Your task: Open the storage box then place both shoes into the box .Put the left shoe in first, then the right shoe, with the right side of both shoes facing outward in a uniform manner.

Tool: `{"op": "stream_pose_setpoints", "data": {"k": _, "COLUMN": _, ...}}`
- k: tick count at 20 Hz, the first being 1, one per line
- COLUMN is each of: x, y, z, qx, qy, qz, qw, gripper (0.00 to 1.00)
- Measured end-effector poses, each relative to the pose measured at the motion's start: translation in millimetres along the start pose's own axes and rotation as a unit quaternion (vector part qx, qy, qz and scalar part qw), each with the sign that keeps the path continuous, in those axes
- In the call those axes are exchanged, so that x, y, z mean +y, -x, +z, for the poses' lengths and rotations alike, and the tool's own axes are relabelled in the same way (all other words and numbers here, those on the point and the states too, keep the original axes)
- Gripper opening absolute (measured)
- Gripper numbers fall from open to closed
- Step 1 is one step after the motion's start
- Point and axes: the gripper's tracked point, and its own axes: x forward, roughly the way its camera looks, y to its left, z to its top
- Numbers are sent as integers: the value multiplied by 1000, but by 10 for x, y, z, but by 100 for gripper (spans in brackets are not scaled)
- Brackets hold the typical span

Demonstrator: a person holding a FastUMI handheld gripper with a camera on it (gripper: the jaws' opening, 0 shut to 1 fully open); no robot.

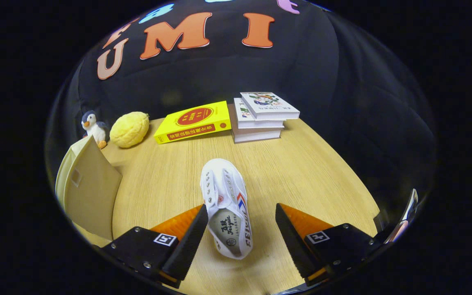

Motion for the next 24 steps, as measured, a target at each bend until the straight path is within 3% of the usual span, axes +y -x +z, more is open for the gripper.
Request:
{"op": "stream_pose_setpoints", "data": {"k": 6, "x": -116, "y": -246, "z": -177, "qx": 28, "qy": 23, "qz": 9, "qw": 999, "gripper": 94}}
{"op": "stream_pose_setpoints", "data": {"k": 14, "x": 8, "y": -567, "z": -101, "qx": 24, "qy": 53, "qz": 37, "qw": 998, "gripper": 68}}
{"op": "stream_pose_setpoints", "data": {"k": 17, "x": 146, "y": -661, "z": -115, "qx": 33, "qy": 58, "qz": 59, "qw": 996, "gripper": 42}}
{"op": "stream_pose_setpoints", "data": {"k": 18, "x": 93, "y": -680, "z": -81, "qx": 25, "qy": 67, "qz": 45, "qw": 996, "gripper": 33}}
{"op": "stream_pose_setpoints", "data": {"k": 19, "x": 36, "y": -682, "z": -28, "qx": 13, "qy": 65, "qz": 35, "qw": 997, "gripper": 15}}
{"op": "stream_pose_setpoints", "data": {"k": 20, "x": 65, "y": -680, "z": 22, "qx": 5, "qy": 53, "qz": 41, "qw": 998, "gripper": 4}}
{"op": "stream_pose_setpoints", "data": {"k": 24, "x": 89, "y": -635, "z": 69, "qx": 10, "qy": 12, "qz": 59, "qw": 998, "gripper": 1}}
